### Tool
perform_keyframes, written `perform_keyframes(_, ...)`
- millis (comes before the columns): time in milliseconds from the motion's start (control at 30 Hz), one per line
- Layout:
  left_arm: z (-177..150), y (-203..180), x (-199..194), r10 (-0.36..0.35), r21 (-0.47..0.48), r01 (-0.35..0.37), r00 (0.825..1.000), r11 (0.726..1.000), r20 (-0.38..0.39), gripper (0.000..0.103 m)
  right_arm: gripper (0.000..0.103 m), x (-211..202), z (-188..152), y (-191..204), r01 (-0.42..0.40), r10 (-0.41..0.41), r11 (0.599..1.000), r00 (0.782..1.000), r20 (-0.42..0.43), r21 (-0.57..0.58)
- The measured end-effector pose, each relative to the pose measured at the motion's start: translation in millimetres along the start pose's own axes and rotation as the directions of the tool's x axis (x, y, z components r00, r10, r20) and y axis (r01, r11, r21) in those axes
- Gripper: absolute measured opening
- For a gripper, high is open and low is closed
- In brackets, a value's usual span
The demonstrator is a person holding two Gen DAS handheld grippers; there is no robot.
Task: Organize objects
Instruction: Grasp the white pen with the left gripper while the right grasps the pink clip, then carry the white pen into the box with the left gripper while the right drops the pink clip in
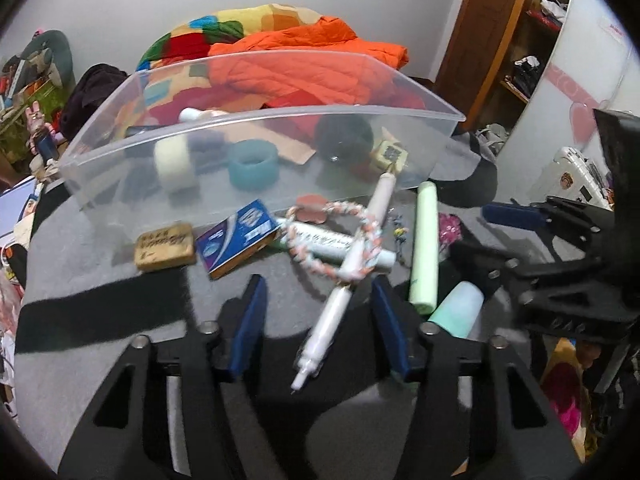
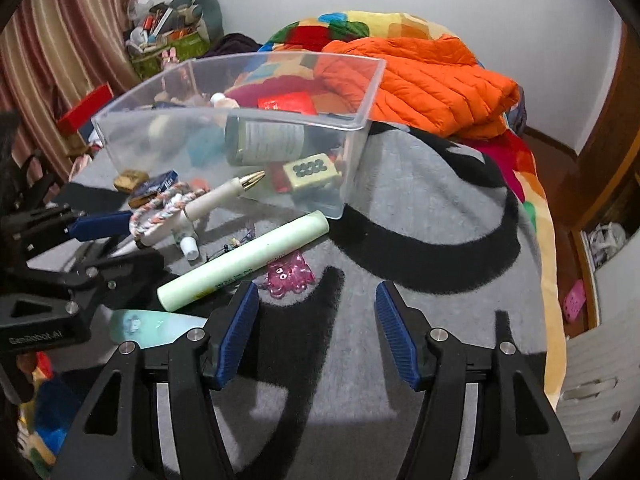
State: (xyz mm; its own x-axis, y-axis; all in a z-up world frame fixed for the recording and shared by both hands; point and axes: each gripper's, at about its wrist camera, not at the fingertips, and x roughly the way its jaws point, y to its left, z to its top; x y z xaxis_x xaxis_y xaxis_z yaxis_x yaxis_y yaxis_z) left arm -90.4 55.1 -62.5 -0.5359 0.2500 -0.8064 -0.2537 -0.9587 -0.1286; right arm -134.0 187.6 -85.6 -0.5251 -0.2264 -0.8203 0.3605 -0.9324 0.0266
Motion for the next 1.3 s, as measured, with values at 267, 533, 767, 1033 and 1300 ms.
perform_keyframes(267,3,-8,5,-0.007,0.038,0.006,1.000,0.999,0.012,0.028,0.028,7,6,9,-0.050,0.050,0.998,0.998,0.022,-0.037)
perform_keyframes(533,-1,-5,-5,-0.050,0.011,0.050,0.999,0.999,0.017,0.013,0.023,-3,2,9,-0.026,0.027,0.999,0.998,0.053,-0.019)
perform_keyframes(767,-2,-7,-28,-0.055,0.010,0.055,0.996,0.998,0.064,0.010,0.023,-35,9,0,-0.033,0.028,0.999,0.991,0.134,0.041)
perform_keyframes(1033,-1,-7,-58,-0.057,0.018,0.055,0.990,0.998,0.128,0.010,0.023,-70,21,1,-0.032,0.021,0.998,0.975,0.222,0.049)
perform_keyframes(1300,9,-2,-90,-0.056,0.004,0.057,0.976,0.998,0.209,0.010,0.023,-99,43,2,-0.036,0.017,0.998,0.948,0.318,0.055)
